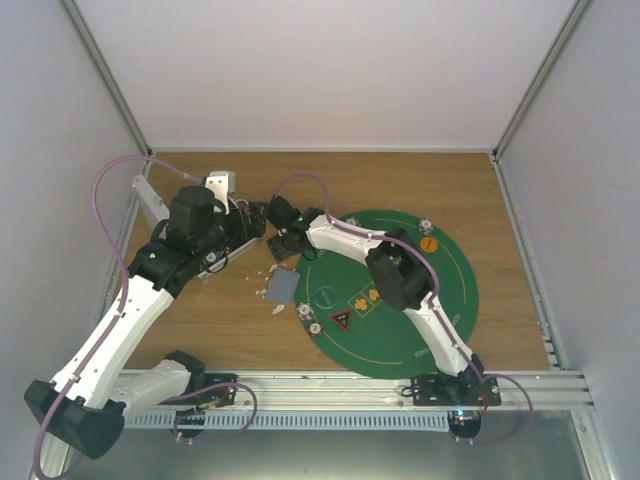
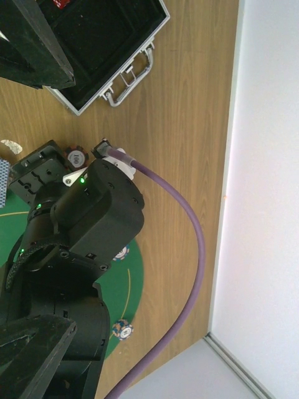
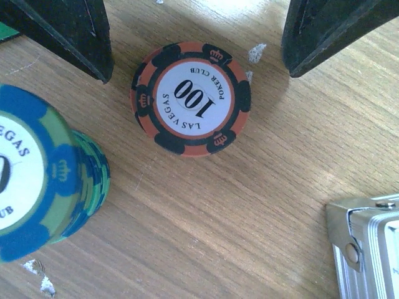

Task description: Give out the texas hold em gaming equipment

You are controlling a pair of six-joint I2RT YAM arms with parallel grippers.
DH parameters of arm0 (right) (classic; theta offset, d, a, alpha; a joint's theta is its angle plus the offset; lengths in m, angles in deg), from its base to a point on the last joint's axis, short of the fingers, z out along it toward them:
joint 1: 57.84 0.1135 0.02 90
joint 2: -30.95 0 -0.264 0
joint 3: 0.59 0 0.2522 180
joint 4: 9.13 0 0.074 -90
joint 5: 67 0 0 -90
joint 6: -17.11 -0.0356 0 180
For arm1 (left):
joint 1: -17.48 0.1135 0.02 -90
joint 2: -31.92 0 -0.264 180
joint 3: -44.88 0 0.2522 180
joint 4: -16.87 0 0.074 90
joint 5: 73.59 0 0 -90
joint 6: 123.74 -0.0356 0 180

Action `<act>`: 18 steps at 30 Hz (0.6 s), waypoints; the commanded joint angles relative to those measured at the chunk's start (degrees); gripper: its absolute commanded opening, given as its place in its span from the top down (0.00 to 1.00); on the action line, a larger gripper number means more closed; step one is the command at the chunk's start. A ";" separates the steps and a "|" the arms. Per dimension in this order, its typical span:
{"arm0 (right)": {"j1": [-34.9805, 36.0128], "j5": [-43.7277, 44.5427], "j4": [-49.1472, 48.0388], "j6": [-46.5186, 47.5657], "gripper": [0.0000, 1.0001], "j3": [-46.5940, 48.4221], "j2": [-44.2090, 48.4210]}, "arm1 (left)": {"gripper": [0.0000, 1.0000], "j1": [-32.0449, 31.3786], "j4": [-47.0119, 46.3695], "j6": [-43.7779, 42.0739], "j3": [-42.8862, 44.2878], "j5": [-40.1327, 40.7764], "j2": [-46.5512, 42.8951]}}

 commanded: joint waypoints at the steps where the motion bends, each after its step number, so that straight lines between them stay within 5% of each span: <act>1: -0.44 1.22 2.89 -1.44 0.27 2.49 -3.30 | 0.01 0.26 -1.85 0.37 0.43 0.00 -1.12; 18: -0.95 1.36 4.01 -1.04 0.36 4.47 -5.97 | 0.01 0.28 -1.85 0.32 0.34 0.11 -1.42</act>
